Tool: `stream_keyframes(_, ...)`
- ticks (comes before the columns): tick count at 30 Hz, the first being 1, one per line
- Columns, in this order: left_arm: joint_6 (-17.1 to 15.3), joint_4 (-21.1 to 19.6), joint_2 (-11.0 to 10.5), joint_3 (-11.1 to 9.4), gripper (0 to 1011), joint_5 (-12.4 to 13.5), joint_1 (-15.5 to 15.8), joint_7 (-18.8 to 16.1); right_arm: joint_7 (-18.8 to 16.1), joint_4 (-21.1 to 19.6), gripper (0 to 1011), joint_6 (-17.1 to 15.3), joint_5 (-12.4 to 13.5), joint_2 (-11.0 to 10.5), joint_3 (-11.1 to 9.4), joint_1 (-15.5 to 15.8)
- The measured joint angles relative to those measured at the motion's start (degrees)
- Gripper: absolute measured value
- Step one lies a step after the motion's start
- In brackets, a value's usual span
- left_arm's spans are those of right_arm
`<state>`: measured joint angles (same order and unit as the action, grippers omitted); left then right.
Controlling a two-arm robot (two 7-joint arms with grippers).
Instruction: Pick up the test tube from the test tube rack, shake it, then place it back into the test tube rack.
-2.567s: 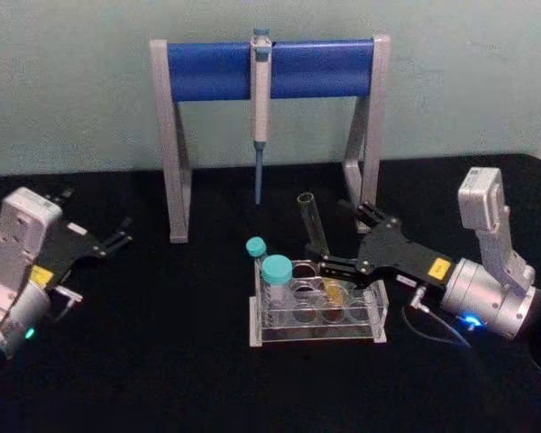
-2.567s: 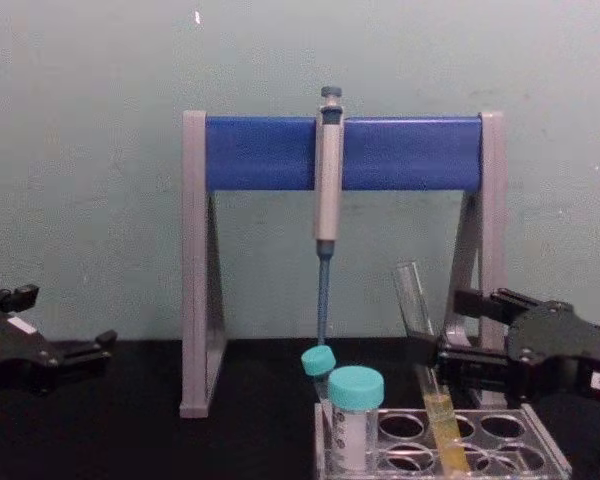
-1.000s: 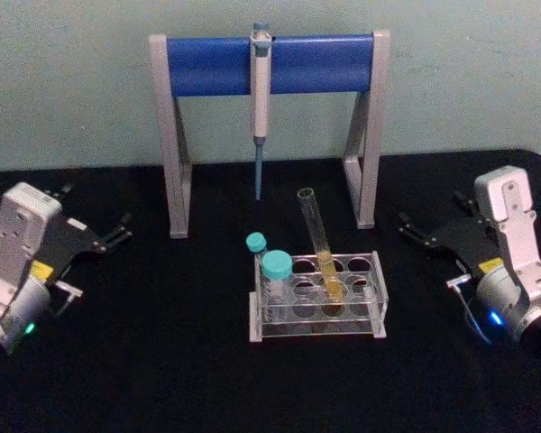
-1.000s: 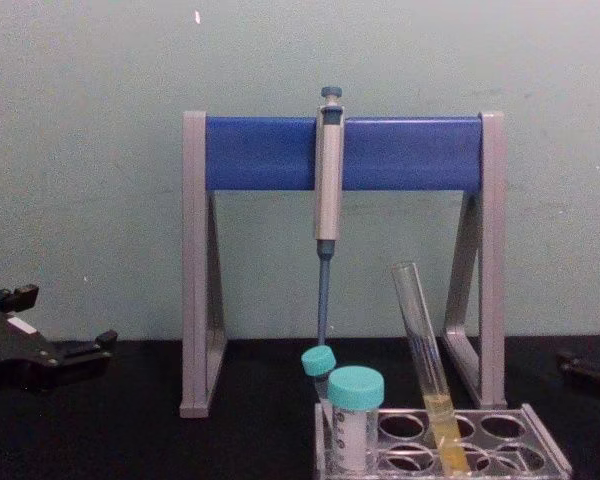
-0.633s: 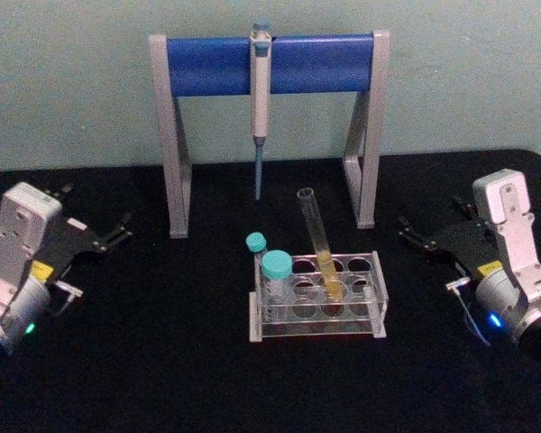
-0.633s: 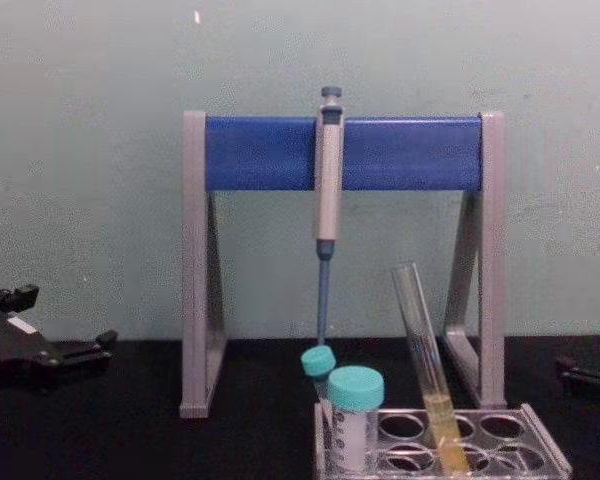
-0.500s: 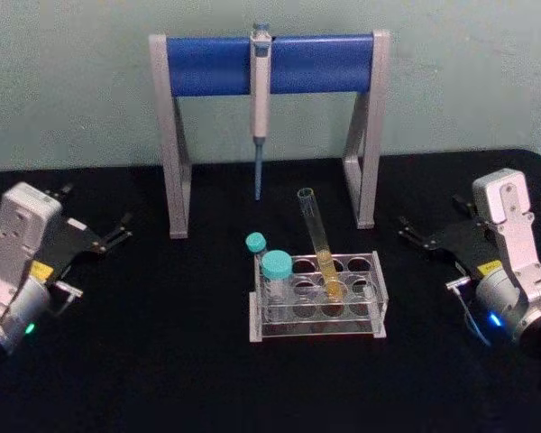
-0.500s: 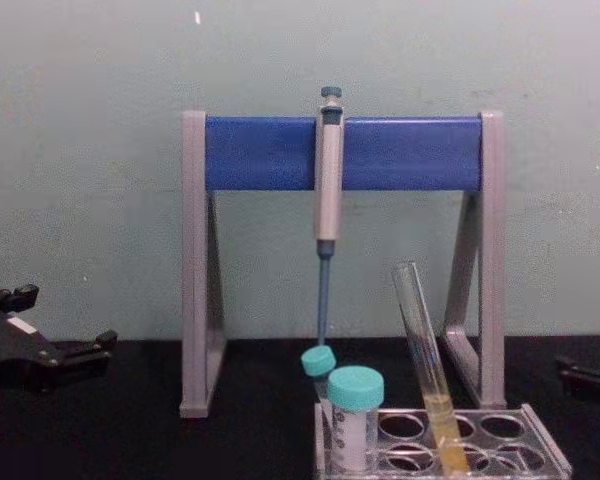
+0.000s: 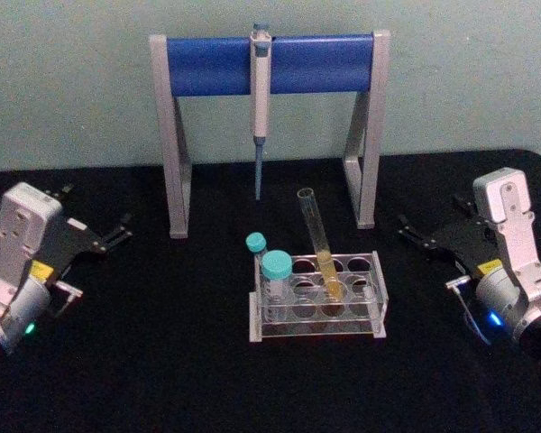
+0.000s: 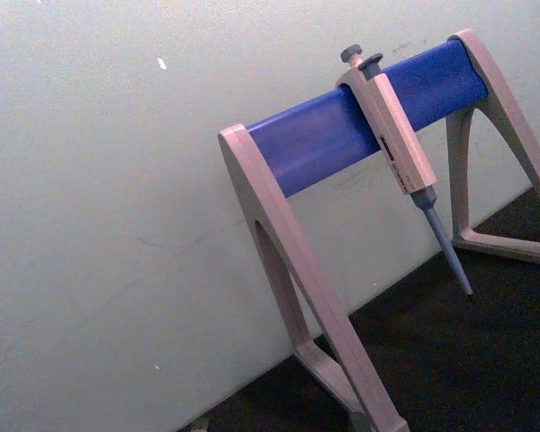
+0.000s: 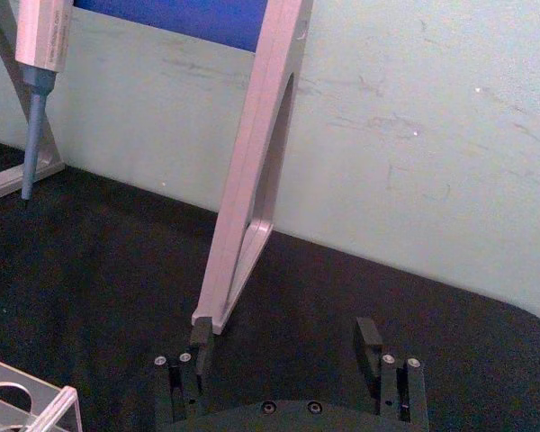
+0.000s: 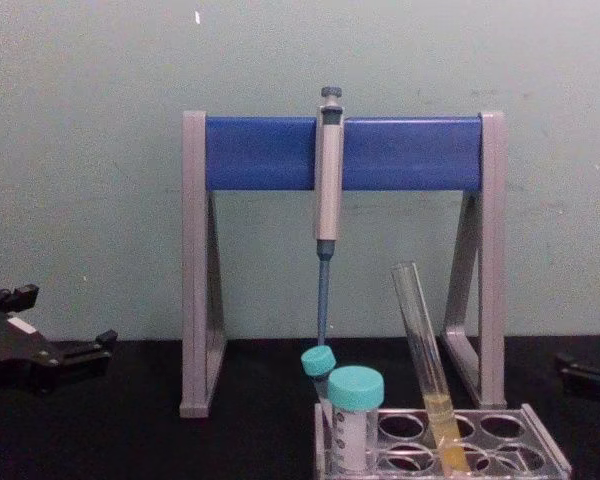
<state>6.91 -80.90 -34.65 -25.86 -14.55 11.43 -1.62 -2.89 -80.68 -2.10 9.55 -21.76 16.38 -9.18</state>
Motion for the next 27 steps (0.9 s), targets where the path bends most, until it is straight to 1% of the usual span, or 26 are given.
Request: stream_keyframes(27, 0.0, 0.0, 0.0, 0.0, 1001, 0.0, 0.0, 0.0, 0.0, 0.0, 1000, 0.1, 0.0, 0.0, 0.0, 0.0)
